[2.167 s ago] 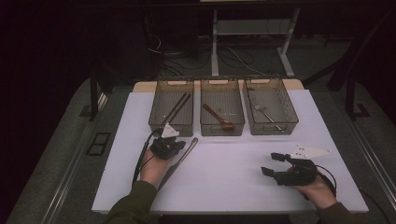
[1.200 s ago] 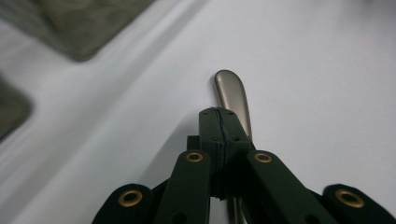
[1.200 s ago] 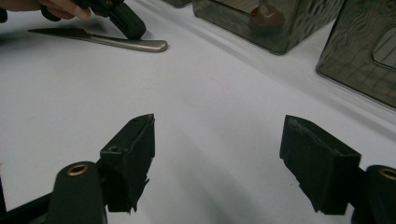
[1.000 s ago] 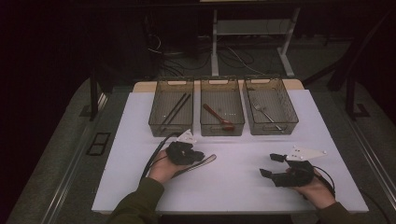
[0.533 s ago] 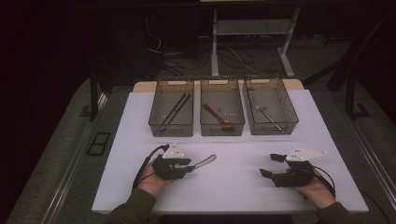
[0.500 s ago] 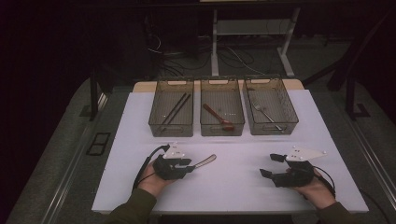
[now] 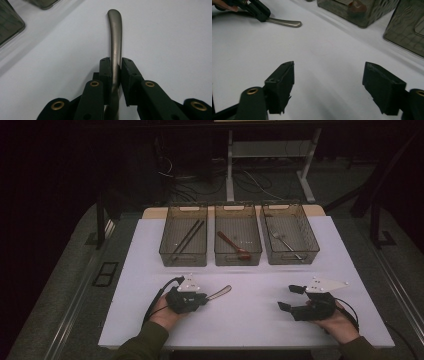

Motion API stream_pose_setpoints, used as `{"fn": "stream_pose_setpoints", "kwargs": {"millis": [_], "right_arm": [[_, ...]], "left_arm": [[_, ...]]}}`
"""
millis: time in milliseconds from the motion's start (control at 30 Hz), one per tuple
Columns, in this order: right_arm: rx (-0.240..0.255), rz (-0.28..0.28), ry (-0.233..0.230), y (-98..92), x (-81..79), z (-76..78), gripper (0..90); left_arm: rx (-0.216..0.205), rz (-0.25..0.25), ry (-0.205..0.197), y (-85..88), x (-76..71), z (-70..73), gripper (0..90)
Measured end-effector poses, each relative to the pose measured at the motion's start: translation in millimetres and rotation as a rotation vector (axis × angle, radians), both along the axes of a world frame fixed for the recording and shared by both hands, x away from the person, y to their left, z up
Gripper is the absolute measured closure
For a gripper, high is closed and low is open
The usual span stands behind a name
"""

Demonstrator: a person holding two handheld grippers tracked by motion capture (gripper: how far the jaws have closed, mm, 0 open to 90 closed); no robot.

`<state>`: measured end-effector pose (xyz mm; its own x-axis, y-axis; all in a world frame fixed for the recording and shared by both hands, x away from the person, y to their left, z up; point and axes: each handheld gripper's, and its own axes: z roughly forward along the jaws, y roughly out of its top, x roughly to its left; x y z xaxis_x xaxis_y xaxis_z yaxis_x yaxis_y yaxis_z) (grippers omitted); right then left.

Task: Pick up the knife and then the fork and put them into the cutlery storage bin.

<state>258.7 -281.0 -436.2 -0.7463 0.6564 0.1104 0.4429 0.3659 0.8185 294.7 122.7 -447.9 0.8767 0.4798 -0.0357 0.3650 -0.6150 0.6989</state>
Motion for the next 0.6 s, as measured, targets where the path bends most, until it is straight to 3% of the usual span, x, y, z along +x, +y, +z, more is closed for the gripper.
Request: {"fn": "stream_pose_setpoints", "kwargs": {"millis": [300,367,600], "right_arm": [[0.014,0.012,0.019,-0.5,1.4,0.4,20.1],[0.017,0.013,0.021,-0.4,1.3,1.1,18.7],[0.017,0.054,0.024,1.8,0.6,3.9,17.3]], "left_arm": [[0.011,-0.023,0.01,-0.1,1.4,3.0,79.4],[-0.003,-0.022,0.013,-0.7,0.9,3.8,79.5],[-0.008,-0.05,0.014,-1.2,0.0,10.3,79.5]]}}
